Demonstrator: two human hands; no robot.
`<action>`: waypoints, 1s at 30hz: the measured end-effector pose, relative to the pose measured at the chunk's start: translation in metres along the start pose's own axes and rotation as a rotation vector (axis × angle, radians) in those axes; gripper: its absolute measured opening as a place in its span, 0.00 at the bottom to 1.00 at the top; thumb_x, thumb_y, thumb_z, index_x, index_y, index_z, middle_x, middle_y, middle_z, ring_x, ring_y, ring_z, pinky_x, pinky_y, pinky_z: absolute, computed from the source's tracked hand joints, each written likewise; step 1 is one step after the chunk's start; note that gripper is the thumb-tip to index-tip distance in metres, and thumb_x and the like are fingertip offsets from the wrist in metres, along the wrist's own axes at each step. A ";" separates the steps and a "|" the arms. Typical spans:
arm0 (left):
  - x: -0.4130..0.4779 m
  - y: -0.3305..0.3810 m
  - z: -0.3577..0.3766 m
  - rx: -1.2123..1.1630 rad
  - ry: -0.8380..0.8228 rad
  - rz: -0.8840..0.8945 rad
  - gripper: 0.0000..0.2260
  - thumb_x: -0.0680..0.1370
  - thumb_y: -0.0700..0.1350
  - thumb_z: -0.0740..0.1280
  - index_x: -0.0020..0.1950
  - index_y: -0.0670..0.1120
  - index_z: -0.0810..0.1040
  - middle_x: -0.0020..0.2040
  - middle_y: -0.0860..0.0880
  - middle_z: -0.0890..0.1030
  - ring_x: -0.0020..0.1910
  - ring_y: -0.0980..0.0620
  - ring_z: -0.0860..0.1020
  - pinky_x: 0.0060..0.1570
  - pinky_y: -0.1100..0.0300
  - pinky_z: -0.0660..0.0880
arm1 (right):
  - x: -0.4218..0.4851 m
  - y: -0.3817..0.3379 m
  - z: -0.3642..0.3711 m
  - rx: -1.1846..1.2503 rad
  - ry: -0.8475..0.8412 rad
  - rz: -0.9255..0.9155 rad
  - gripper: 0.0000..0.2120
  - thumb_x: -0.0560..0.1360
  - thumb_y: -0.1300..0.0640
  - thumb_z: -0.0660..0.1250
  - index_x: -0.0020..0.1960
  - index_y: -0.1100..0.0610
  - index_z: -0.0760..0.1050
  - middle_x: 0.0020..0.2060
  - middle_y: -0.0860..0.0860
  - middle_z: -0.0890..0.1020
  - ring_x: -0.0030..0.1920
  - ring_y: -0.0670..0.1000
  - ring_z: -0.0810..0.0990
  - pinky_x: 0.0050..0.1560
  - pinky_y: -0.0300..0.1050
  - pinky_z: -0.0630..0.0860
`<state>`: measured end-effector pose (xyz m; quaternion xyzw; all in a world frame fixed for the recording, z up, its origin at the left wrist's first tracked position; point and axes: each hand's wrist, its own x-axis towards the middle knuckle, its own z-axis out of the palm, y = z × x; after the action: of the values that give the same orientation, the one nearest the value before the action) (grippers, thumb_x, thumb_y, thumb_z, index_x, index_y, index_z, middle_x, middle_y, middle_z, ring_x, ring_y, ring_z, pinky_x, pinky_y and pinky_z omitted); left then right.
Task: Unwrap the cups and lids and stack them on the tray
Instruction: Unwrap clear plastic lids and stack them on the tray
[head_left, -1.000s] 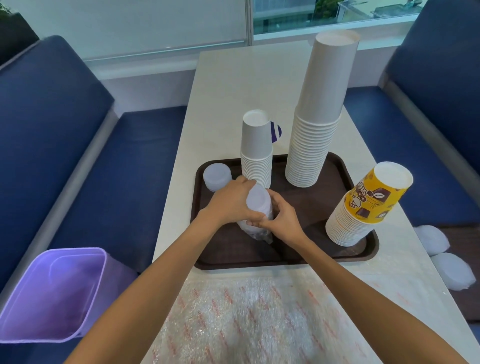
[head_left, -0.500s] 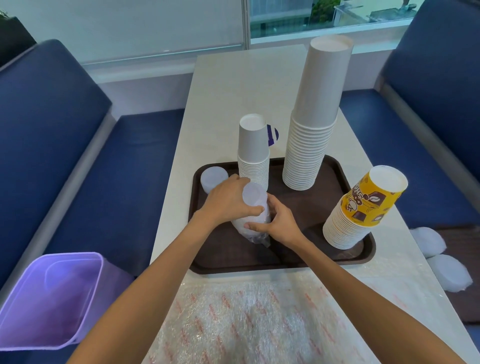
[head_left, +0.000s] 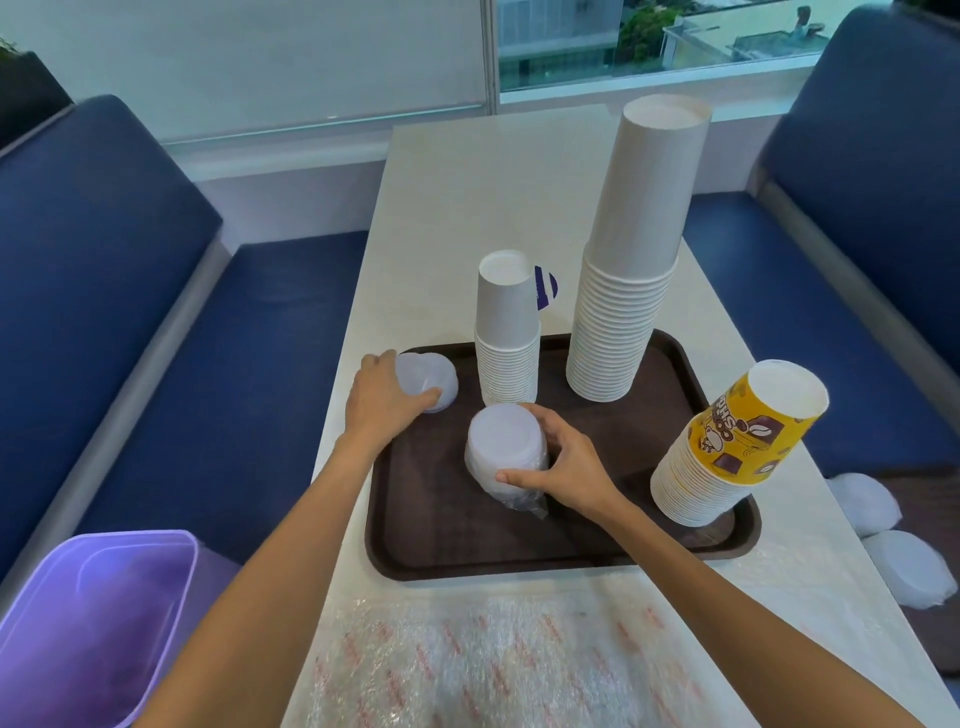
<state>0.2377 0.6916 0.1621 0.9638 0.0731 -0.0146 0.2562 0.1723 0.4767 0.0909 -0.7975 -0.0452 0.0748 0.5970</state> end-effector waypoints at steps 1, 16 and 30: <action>0.005 -0.001 0.005 -0.009 0.002 -0.004 0.34 0.72 0.53 0.72 0.73 0.42 0.63 0.68 0.42 0.68 0.65 0.43 0.70 0.59 0.53 0.70 | 0.001 0.001 -0.002 -0.004 -0.001 0.004 0.35 0.64 0.54 0.79 0.64 0.42 0.65 0.58 0.33 0.71 0.60 0.41 0.71 0.54 0.26 0.70; 0.043 -0.006 0.041 0.067 -0.114 0.040 0.36 0.72 0.51 0.73 0.74 0.43 0.60 0.70 0.42 0.66 0.66 0.42 0.68 0.63 0.51 0.69 | 0.012 0.009 -0.010 0.001 -0.022 0.004 0.37 0.63 0.53 0.80 0.66 0.43 0.66 0.61 0.37 0.73 0.63 0.40 0.71 0.57 0.26 0.69; 0.052 -0.006 0.046 0.044 -0.149 0.057 0.36 0.72 0.53 0.73 0.74 0.46 0.60 0.69 0.41 0.66 0.66 0.41 0.69 0.64 0.48 0.70 | 0.012 0.007 -0.009 -0.007 -0.019 0.026 0.36 0.63 0.54 0.80 0.64 0.39 0.65 0.59 0.33 0.72 0.61 0.34 0.70 0.56 0.24 0.68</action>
<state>0.2882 0.6806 0.1157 0.9671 0.0261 -0.0807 0.2400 0.1856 0.4681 0.0859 -0.7993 -0.0407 0.0898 0.5928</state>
